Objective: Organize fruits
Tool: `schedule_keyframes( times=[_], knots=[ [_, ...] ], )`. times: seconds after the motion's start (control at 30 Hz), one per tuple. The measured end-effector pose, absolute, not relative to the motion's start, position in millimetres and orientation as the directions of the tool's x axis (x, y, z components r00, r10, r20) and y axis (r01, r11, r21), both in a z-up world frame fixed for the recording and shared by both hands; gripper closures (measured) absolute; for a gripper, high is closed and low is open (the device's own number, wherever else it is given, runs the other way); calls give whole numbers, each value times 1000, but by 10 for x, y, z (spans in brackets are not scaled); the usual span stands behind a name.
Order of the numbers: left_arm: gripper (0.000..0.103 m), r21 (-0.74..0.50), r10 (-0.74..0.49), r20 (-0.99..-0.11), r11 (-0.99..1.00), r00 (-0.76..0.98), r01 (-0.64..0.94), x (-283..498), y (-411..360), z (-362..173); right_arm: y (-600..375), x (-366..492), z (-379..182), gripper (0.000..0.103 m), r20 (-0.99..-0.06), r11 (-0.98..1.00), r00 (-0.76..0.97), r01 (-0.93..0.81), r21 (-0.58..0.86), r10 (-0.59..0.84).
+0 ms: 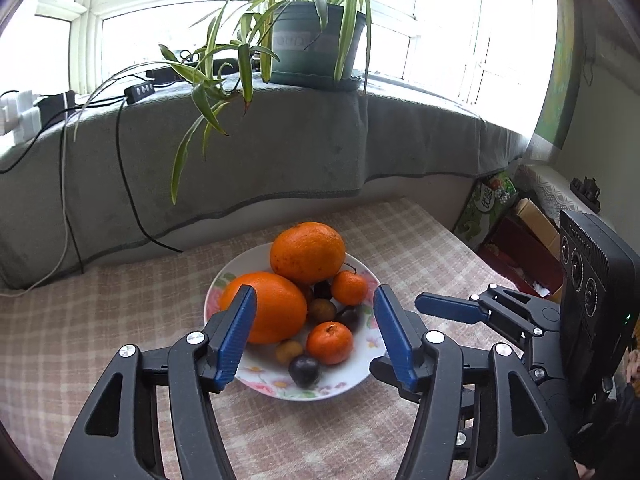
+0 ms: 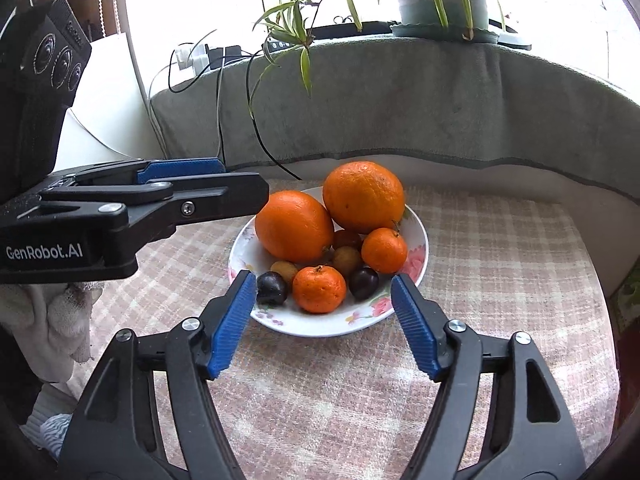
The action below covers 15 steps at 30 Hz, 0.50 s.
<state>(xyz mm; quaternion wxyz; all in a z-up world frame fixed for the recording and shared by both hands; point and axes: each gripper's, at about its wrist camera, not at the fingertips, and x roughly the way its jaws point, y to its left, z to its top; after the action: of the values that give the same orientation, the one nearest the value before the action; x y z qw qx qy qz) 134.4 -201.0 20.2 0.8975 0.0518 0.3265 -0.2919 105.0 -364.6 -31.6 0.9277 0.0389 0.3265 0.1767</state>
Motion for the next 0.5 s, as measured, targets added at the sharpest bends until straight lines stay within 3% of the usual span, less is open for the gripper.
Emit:
schedule_keyframes(
  times=[0.43, 0.5],
  knots=[
    [31, -101, -455, -592, 860, 665, 499, 1041, -1746, 256, -3614, 800, -136, 18, -572, 946, 755, -280, 161, 321],
    [28, -100, -447, -588, 867, 674, 488, 967, -1706, 251, -3625, 770, -116, 11, -567, 950, 762, -268, 161, 312]
  ],
)
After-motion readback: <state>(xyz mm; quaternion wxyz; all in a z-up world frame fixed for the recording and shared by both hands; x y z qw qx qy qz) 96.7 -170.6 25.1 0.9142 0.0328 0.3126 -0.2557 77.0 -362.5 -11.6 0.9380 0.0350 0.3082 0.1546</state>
